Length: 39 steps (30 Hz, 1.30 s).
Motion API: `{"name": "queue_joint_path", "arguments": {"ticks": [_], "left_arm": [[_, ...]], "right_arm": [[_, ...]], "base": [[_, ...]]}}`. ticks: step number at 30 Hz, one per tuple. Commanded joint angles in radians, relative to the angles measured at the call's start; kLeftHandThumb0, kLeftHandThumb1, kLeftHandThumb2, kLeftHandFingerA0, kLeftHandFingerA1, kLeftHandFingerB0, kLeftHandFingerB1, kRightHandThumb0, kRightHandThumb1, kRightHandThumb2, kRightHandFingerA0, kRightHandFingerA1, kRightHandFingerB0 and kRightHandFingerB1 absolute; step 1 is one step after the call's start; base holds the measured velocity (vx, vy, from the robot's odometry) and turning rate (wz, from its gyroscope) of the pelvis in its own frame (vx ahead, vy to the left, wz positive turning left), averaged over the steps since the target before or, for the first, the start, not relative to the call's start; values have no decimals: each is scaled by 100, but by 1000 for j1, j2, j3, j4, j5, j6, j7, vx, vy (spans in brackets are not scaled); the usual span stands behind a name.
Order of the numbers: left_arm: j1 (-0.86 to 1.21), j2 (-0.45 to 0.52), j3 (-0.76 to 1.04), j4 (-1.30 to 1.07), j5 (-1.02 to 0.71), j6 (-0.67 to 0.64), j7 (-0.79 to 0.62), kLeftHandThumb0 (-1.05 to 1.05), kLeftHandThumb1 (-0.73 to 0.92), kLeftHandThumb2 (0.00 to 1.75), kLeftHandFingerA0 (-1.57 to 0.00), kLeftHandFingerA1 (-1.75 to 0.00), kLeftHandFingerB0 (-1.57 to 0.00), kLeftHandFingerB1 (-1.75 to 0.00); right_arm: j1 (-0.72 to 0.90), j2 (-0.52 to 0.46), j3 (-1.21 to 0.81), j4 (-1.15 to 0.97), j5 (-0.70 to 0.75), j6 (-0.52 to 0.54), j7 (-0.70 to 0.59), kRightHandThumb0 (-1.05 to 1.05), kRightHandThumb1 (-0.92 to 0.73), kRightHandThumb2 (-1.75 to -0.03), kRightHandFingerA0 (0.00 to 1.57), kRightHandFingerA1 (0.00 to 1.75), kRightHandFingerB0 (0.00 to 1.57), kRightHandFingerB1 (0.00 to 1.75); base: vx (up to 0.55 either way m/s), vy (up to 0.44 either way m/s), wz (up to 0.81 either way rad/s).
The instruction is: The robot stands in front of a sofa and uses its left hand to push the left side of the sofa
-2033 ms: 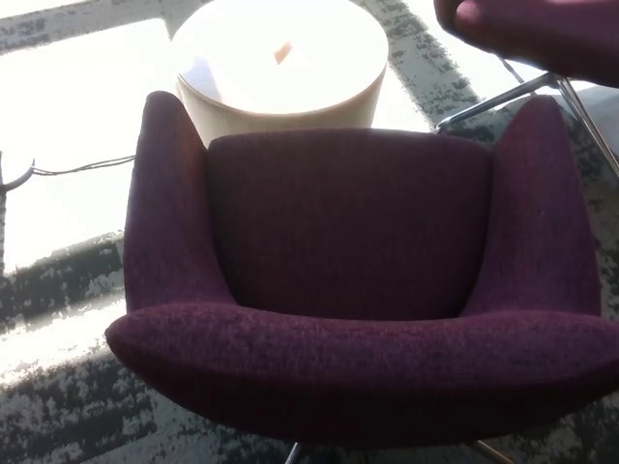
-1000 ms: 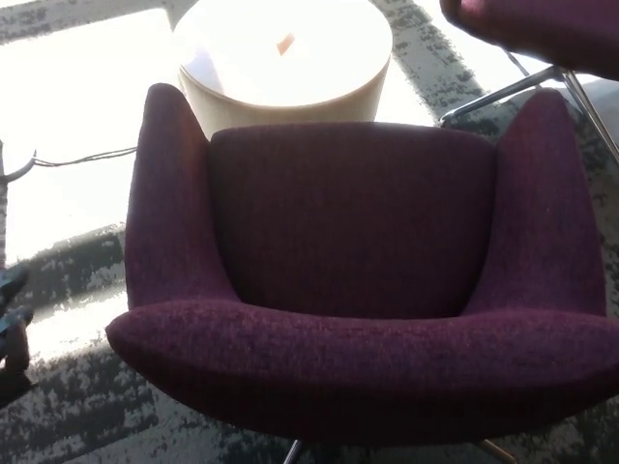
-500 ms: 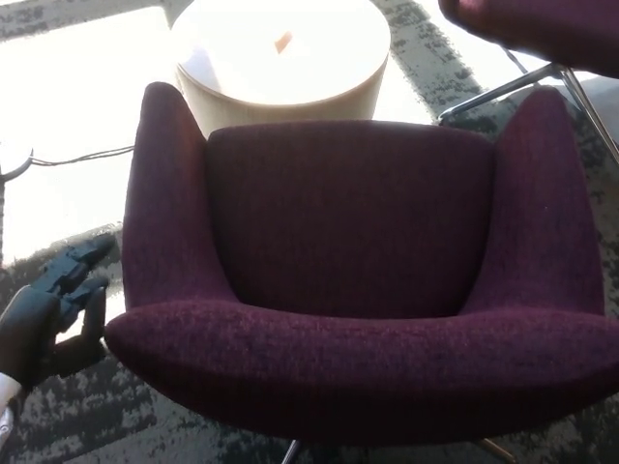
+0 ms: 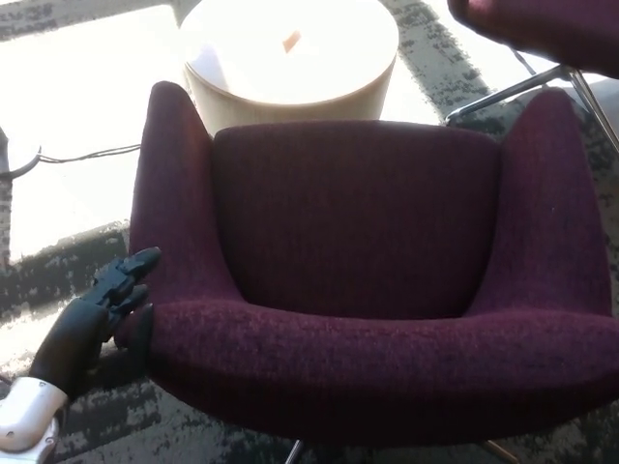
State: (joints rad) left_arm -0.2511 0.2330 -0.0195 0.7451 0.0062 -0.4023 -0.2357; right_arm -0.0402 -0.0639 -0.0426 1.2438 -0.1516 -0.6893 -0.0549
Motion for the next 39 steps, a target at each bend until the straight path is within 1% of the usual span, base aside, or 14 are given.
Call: {"name": "queue_joint_path", "arguments": {"ticks": [1, 11, 14, 15, 20, 21, 27, 28, 31, 32, 34, 35, 36, 39], "left_arm": [[44, -28, -49, -12, 41, -4, -13, -84, 78, 118, -10, -48, -4, -32], [68, -61, -122, -41, 78, -4, 9, -89, 79, 119, -12, -48, 0, -33], [75, -60, -142, -63, 77, 3, 4, -82, 76, 118, -4, -45, -2, -31], [82, -69, -154, -74, 76, 0, 6, -90, 92, 74, -10, -34, -11, -26], [97, -80, -175, -98, 71, 1, 11, -90, 92, 74, -10, -34, -11, -26], [107, -94, -196, -119, 83, 16, 11, -94, 82, 120, 0, -41, -15, -27], [105, -104, -240, -122, 97, 12, 12, -84, 78, 118, 0, -41, -12, -29], [107, -107, -245, -130, 94, 17, 10, -91, 87, 80, -7, -35, -9, -26], [110, -109, -256, -140, 87, 20, 1, -81, 76, 115, -3, -38, -5, -29], [112, -110, -260, -147, 86, 22, 0, -84, 92, 78, -5, -29, -7, -25], [111, -123, -276, -142, 93, -5, 1, -88, 90, 80, -5, -30, -10, -26], [111, -130, -297, -160, 124, 20, 22, -91, 92, 83, -7, -35, -11, -28], [111, -134, -304, -169, 129, 35, 23, -81, 77, 116, -2, -44, -12, -39], [106, -147, -333, -185, 130, 64, 11, -88, 81, 119, -7, -45, -8, -41]], "right_arm": [[3, -16, -4, 2, 8, -11, -4, -67, -73, -68, 48, 41, 40, 37], [8, -17, -5, 1, 8, -11, -5, -68, -75, -66, 50, 40, 42, 36], [7, -24, 9, 0, -8, -13, -19, -62, -66, -104, 46, 57, 28, 47], [7, -26, 10, 2, -8, -12, -18, -65, -66, -104, 44, 56, 28, 47], [8, -29, 13, 5, -5, -10, -18, -65, -66, -104, 44, 56, 28, 47], [9, -36, 23, 4, -18, -12, -26, -64, -81, -65, 48, 38, 44, 36], [7, -33, 29, 4, -13, -9, -40, -65, -76, -66, 49, 39, 43, 36], [8, -30, 22, 5, -1, -12, -26, -66, -74, -66, 50, 40, 43, 37], [9, -28, 19, 6, 4, -12, -21, -68, -74, -67, 51, 41, 43, 37], [9, -27, 18, 5, 5, -12, -19, -67, -74, -66, 51, 40, 44, 37], [10, -31, 21, 6, 1, -13, -19, -66, -75, -66, 50, 40, 43, 37], [7, -37, 31, 6, -12, -10, -27, -60, -65, -104, 42, 56, 28, 48], [5, -38, 34, 6, -15, -5, -31, -64, -80, -65, 48, 38, 44, 36], [4, -37, 35, 5, -13, -9, -36, -69, -74, -68, 51, 41, 44, 37]], "base": [[0, 0, 0], [0, 0, 0], [0, 0, 0], [0, 0, 0], [0, 0, 0], [0, 0, 0], [0, 0, 0], [0, 0, 0], [0, 0, 0], [0, 0, 0], [0, 0, 0], [0, 0, 0], [0, 0, 0], [0, 0, 0]]}}
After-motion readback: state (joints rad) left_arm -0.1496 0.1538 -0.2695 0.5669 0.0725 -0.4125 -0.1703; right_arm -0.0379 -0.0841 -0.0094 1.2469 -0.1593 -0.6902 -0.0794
